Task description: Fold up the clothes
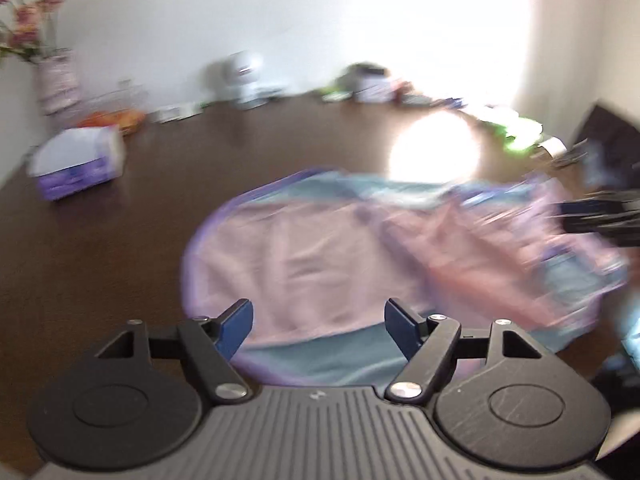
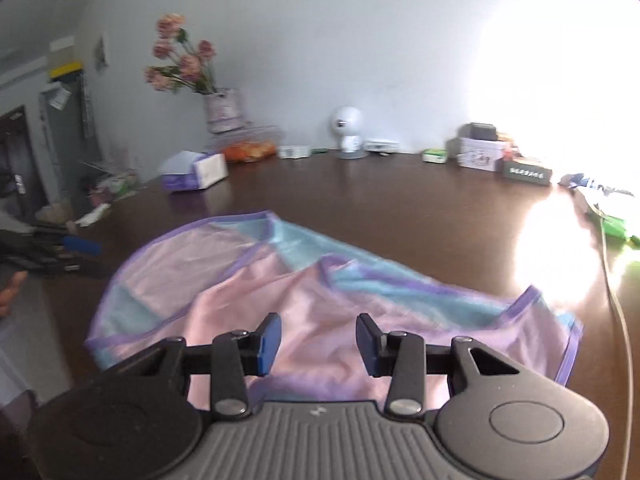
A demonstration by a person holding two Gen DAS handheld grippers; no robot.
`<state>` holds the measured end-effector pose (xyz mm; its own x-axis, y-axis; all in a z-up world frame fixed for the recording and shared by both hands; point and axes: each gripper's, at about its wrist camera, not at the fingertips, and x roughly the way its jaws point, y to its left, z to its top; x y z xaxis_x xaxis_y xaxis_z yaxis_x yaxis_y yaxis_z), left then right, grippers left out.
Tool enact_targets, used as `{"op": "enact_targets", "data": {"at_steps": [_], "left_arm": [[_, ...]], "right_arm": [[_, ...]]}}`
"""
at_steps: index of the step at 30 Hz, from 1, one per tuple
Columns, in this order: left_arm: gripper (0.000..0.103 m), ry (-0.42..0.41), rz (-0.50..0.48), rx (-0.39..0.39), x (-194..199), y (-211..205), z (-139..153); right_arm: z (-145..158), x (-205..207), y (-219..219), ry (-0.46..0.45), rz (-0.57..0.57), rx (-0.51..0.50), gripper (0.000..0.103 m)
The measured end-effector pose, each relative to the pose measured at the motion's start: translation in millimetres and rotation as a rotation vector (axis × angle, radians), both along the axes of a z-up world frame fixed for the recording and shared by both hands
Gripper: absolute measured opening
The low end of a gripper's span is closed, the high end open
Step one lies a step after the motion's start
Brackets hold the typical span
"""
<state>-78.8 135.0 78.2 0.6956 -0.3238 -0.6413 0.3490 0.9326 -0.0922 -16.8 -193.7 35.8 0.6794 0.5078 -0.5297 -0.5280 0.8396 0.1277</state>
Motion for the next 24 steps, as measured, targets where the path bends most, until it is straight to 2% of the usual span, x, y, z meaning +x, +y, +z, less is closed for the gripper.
{"op": "enact_targets", "data": {"at_steps": [3,4,6,9,12,14,17,19,20,23,24], "left_arm": [[0.076,0.047,-0.147,-0.014,1,-26,-12],[0.076,0.064,-0.162,-0.015,-1,-29,-19],[0.074,0.097,-0.184,-0.018,-6,-33,-34],[0.067,0.129,-0.178,-0.067,-13,-27,-48],[0.051,0.144,-0.174,-0.092,-14,-22,-53],[0.046,0.145,-0.165,-0.101,-13,-17,-53],[0.045,0.147,-0.148,-0.143,-11,-12,-54],[0.045,0.146,-0.17,-0.159,-10,-12,-54],[0.046,0.145,-0.184,-0.169,-10,-13,-54],[0.044,0.156,-0.215,-0.195,-6,-20,-58],[0.039,0.17,-0.218,-0.2,-5,-20,-59]], "right_arm": [[4,52,18,0.056,-0.014,0.006,0.041],[7,67,27,0.086,0.014,0.024,0.041],[14,92,53,0.117,0.083,0.041,0.041],[13,127,104,0.179,0.197,0.007,0.039],[-2,157,153,0.227,0.211,-0.08,0.036],[-12,169,172,0.241,0.185,-0.128,0.034],[-24,180,180,0.252,0.131,-0.134,0.026],[-26,184,178,0.251,0.108,-0.12,0.005],[-26,186,177,0.262,0.094,-0.101,0.001],[-18,193,171,0.257,0.059,-0.05,0.0],[-13,194,171,0.242,0.05,-0.046,0.0]]}}
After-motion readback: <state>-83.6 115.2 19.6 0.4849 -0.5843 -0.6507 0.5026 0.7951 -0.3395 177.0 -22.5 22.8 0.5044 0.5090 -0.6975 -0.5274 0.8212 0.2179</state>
